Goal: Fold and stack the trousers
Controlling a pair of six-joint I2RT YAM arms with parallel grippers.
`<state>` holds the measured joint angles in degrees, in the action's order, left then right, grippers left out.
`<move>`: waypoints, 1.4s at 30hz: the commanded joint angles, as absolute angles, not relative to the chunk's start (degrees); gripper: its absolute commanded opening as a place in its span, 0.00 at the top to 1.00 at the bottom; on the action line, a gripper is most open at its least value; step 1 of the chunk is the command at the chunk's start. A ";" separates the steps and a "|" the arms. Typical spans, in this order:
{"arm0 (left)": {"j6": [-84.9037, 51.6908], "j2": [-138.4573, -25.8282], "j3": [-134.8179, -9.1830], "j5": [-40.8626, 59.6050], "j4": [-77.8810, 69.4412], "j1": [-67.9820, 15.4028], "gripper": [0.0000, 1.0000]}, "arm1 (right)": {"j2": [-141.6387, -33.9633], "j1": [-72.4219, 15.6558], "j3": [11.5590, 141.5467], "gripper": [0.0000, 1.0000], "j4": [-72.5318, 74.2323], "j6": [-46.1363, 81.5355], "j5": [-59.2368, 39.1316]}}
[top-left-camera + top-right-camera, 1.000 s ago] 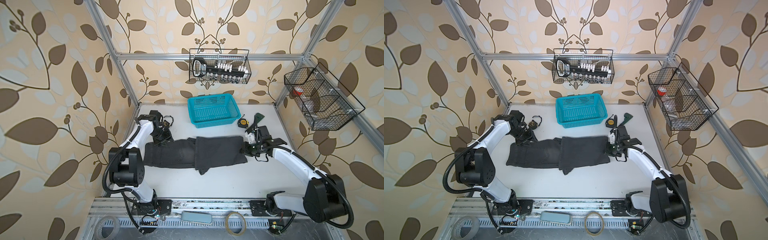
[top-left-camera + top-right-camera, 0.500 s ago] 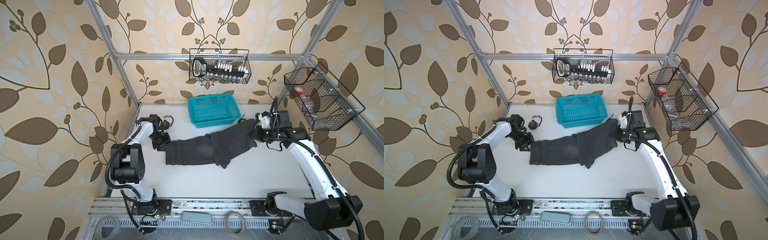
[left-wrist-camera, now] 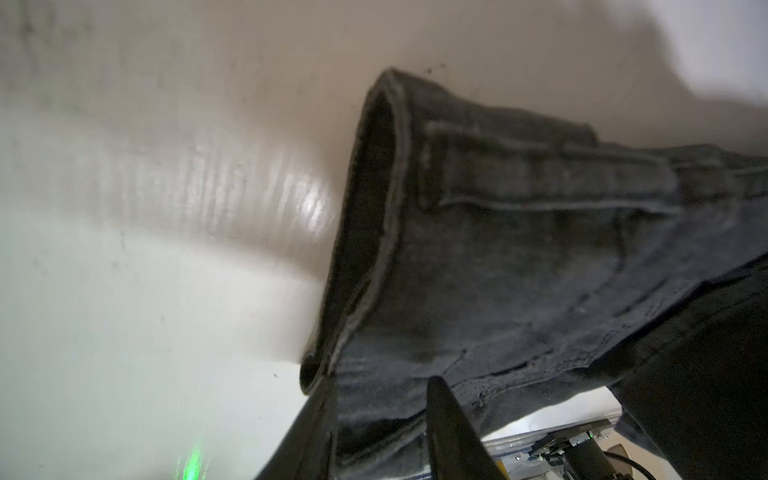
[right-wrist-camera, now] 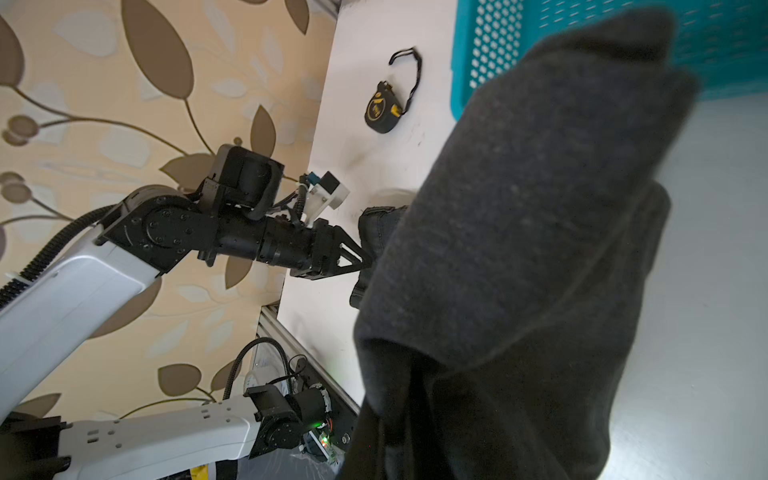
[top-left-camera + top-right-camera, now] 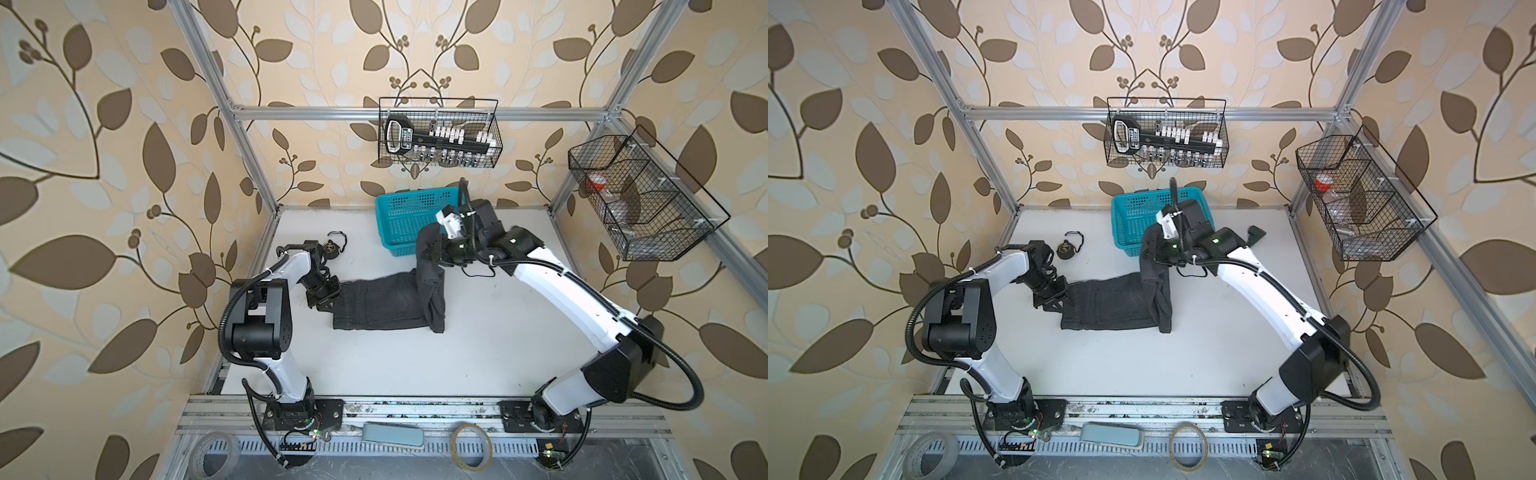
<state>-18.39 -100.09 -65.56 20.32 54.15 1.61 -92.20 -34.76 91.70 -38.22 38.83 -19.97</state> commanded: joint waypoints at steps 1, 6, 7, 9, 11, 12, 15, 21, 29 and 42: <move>-18.71 -100.59 -64.96 19.43 53.84 2.23 0.66 | -97.95 -39.15 98.26 1.00 -35.27 37.64 -20.72; -19.22 -100.26 -66.10 21.15 54.33 2.28 0.68 | -108.14 -45.06 105.15 1.00 -37.95 32.62 -18.28; -19.23 -100.07 -66.57 21.27 54.73 2.26 0.68 | -109.67 -46.02 105.54 1.00 -37.18 32.42 -18.49; -19.33 -99.36 -67.10 21.40 55.39 2.31 0.68 | -112.86 -47.99 107.62 1.00 -37.54 30.63 -18.04; -19.46 -98.78 -67.54 21.54 56.45 2.45 0.69 | -116.14 -49.66 110.02 1.00 -39.64 29.25 -17.99; -19.63 -98.41 -67.65 21.53 56.80 2.54 0.69 | -116.81 -50.11 109.79 1.00 -39.58 29.24 -18.02; -20.50 -97.24 -67.31 22.53 57.14 2.65 0.71 | -117.71 -50.54 107.55 1.00 -34.73 31.79 -18.09; -20.91 -95.60 -67.88 22.93 59.76 3.54 0.74 | -122.55 -51.85 110.85 0.97 -30.41 34.17 -22.54; -23.63 -89.67 -71.57 12.22 66.17 6.00 0.73 | -127.50 -53.53 111.30 0.75 -29.17 33.38 -25.74; -27.10 -87.61 -76.51 23.69 63.06 5.56 0.66 | -107.54 -43.15 90.72 0.56 -22.05 34.48 -26.69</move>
<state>-25.06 -89.19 -74.96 17.96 63.61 6.35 -114.37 -46.02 96.95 -22.24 34.89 -27.92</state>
